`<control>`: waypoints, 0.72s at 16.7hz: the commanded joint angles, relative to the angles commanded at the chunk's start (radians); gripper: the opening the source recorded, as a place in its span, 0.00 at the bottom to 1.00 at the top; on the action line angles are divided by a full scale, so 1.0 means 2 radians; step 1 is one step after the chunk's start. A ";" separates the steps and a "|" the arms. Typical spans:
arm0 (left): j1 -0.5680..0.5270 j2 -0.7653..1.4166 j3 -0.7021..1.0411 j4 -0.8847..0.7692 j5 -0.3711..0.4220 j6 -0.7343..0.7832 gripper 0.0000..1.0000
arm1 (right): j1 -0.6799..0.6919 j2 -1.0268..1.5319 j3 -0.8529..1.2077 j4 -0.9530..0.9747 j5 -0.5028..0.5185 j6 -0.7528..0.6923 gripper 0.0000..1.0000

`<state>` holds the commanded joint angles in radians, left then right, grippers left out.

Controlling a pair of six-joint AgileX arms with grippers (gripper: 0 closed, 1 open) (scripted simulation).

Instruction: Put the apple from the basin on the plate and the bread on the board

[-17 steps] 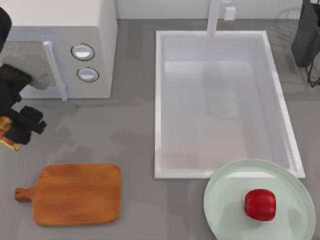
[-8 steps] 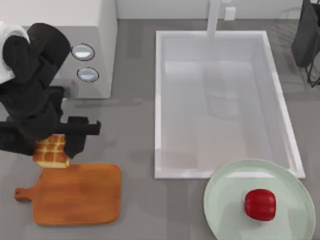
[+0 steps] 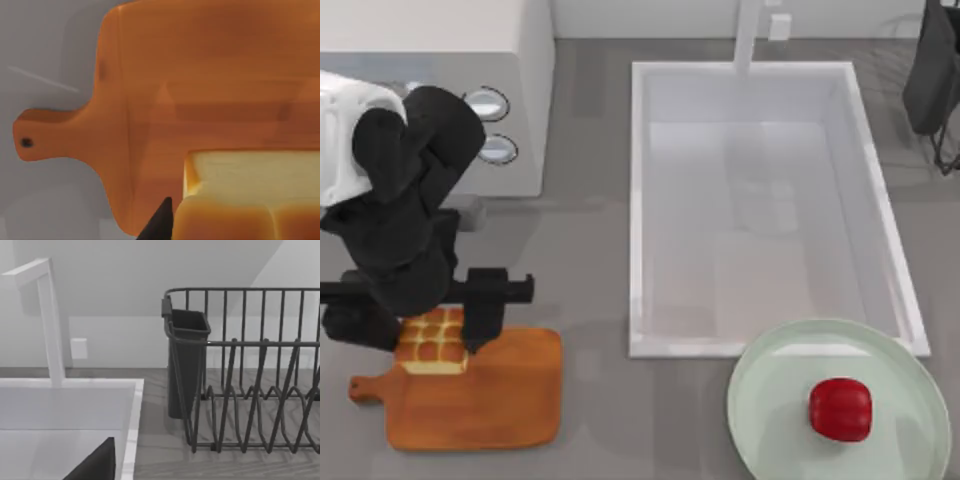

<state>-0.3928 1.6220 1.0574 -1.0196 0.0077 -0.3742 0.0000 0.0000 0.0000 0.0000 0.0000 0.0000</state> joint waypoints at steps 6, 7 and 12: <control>0.002 0.007 -0.012 0.020 0.000 0.002 0.00 | 0.000 0.000 0.000 0.000 0.000 0.000 1.00; 0.002 0.009 -0.015 0.025 0.000 0.002 0.00 | 0.000 0.000 0.000 0.000 0.000 0.000 1.00; 0.001 0.019 -0.032 0.052 0.000 0.002 0.00 | 0.000 0.000 0.000 0.000 0.000 0.000 1.00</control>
<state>-0.3899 1.6599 0.9924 -0.9151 0.0076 -0.3712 0.0000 0.0000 0.0000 0.0000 0.0000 0.0000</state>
